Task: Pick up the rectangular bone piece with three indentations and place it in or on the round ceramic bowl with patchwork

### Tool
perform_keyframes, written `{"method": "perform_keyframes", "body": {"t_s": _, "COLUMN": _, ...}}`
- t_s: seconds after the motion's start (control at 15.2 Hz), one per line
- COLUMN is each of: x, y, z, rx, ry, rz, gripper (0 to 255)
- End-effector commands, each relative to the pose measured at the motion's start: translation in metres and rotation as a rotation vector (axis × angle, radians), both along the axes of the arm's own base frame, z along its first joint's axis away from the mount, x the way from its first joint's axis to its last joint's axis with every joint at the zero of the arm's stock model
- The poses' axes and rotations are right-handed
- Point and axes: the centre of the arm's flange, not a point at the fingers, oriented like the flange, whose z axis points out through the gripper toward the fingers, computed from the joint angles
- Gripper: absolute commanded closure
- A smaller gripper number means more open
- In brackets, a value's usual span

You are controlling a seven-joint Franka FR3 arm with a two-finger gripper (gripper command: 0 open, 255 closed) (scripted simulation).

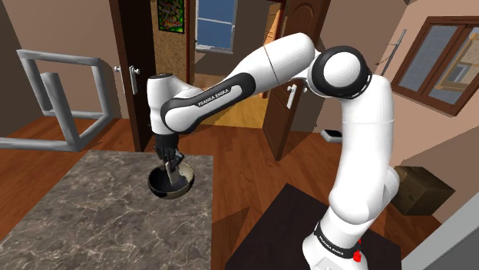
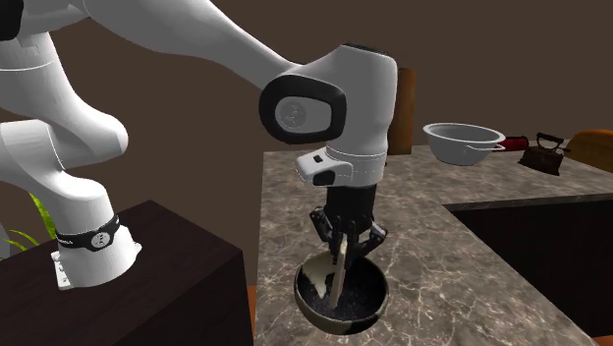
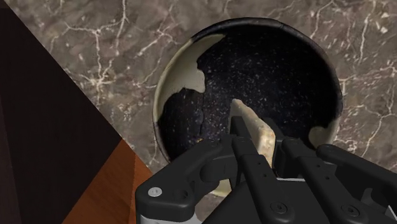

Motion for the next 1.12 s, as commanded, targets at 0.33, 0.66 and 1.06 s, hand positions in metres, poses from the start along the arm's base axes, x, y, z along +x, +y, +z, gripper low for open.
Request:
{"method": "perform_keyframes", "body": {"t_s": 0.33, "x": 0.0, "y": 0.0, "z": -0.024, "rx": 0.0, "ry": 0.0, "rz": 0.0, "gripper": 255}}
{"method": "perform_keyframes", "body": {"t_s": 0.66, "x": 0.0, "y": 0.0, "z": -0.024, "rx": 0.0, "ry": 0.0, "rz": 0.0, "gripper": 255}}
{"method": "perform_keyframes", "body": {"t_s": 1.06, "x": 0.0, "y": 0.0, "z": -0.024, "rx": 0.0, "ry": 0.0, "rz": 0.0, "gripper": 0}}
